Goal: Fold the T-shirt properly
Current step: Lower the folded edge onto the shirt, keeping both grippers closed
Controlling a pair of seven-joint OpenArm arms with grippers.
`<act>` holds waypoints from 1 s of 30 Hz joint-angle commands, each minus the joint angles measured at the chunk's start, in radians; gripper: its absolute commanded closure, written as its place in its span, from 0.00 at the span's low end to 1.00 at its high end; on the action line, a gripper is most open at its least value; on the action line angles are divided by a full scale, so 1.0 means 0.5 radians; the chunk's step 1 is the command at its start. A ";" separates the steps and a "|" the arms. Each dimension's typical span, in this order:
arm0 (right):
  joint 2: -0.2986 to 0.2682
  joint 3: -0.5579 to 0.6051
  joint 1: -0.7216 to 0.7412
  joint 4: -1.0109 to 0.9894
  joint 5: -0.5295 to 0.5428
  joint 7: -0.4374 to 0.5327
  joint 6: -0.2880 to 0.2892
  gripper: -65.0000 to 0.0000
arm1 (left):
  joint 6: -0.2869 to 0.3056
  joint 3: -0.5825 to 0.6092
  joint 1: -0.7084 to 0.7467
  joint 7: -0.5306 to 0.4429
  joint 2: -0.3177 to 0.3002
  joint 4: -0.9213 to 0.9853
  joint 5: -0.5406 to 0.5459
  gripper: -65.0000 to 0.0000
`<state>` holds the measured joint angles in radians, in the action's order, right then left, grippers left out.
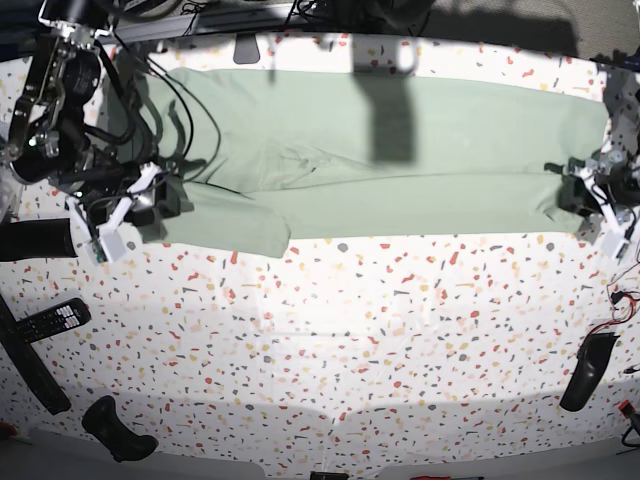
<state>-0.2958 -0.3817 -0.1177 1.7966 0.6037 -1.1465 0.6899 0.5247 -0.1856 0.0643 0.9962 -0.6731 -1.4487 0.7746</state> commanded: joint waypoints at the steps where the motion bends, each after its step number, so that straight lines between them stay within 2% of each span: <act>1: -0.024 -0.008 0.029 0.040 0.052 0.038 0.016 0.59 | 0.006 -0.024 -0.021 -0.032 -0.047 -0.034 0.023 0.70; 3: -0.028 -0.009 0.031 0.040 0.076 0.044 0.016 0.59 | 0.005 -0.024 0.000 -0.032 -0.047 -0.034 0.023 0.66; 8: -0.030 -0.009 0.053 0.040 0.217 0.082 0.016 0.59 | 0.005 -0.024 0.008 -0.058 -0.047 -0.034 0.024 0.67; 13: -0.029 -0.009 0.164 0.040 0.658 0.085 0.016 0.59 | 0.005 -0.024 0.005 -0.143 -0.046 -0.034 0.025 0.67; 15: -0.027 -0.009 0.229 0.040 0.757 0.093 0.016 0.59 | 0.005 -0.024 0.005 -0.157 -0.046 -0.034 0.025 0.67; 21: -0.023 -0.008 0.437 0.040 0.566 0.145 0.016 0.59 | 0.005 -0.024 0.001 -0.330 -0.028 -0.034 0.024 0.67; 26: -0.023 -0.008 0.475 -0.051 0.235 0.298 0.016 0.59 | 0.005 -0.024 0.000 -0.311 0.019 -0.034 0.018 0.67; 30: -0.023 -0.008 0.475 -0.237 0.030 0.262 0.016 0.59 | 0.005 -0.024 0.000 -0.312 0.066 -0.034 0.017 0.67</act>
<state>-0.2955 -0.3817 0.0975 1.6604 0.5983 -1.0451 0.6888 0.5247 -0.1856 0.0795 0.8604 -0.6197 -1.4487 0.7673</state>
